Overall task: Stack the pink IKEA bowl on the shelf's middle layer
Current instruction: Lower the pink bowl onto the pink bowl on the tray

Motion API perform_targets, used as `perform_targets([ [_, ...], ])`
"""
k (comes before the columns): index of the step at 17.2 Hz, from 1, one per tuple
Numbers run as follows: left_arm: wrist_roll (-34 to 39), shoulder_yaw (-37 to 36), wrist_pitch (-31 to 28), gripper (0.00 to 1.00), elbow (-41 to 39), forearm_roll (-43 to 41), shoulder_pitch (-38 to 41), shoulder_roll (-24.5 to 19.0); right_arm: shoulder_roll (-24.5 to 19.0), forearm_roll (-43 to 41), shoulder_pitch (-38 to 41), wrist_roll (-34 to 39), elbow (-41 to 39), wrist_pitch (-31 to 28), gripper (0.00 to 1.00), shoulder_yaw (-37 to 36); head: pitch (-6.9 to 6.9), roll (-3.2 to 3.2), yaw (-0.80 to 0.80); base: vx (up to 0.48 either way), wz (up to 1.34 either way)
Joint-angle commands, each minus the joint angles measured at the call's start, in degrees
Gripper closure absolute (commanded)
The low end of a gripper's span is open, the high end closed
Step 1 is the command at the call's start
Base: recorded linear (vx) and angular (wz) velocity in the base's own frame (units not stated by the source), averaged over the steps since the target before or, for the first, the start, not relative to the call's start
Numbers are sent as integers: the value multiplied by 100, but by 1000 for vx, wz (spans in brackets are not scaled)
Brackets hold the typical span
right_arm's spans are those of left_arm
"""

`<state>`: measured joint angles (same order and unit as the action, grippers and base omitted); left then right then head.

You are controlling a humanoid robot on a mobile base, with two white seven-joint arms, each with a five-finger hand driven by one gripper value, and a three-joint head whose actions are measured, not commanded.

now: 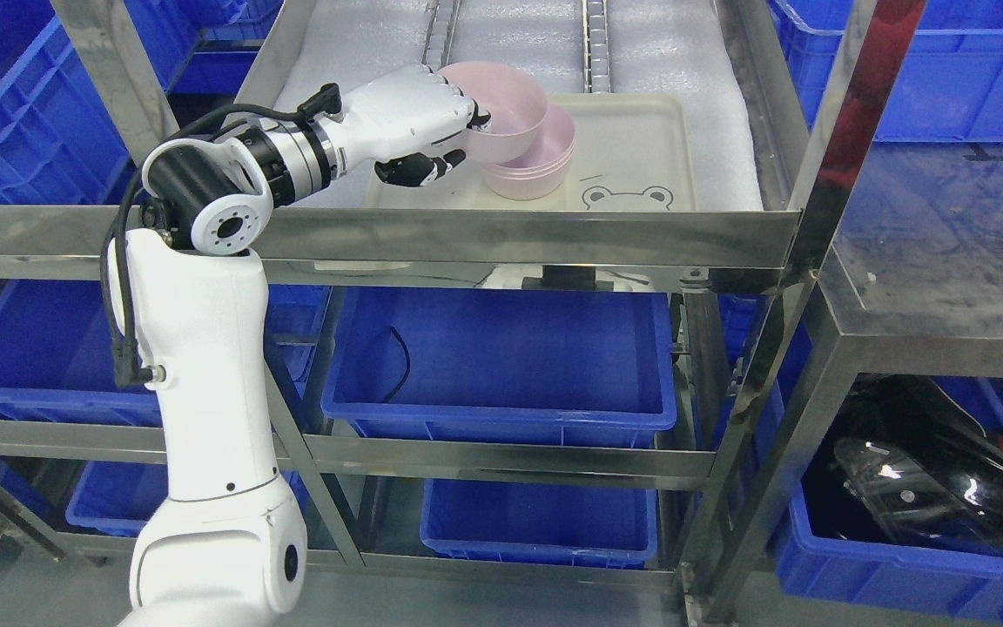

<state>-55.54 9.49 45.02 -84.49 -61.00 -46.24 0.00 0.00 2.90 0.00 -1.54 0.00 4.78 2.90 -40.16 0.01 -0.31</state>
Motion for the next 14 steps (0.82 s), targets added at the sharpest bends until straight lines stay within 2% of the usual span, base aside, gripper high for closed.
perform_targets([
  [1,183,194,-2,95,204,-114,-17,-100,100,0,123,4,-100,-4,0,0,0,0,0,-11,49],
  [10,684,-255,-2,94,1233,-113,-140,-100,100,0,123,4,-100,-4,0,0,0,0,0,-4,14],
  [14,764,-290,-2,94,1742,-140,-578,-100,100,0,123,4,-100,-4,0,0,0,0,0,0,0],
])
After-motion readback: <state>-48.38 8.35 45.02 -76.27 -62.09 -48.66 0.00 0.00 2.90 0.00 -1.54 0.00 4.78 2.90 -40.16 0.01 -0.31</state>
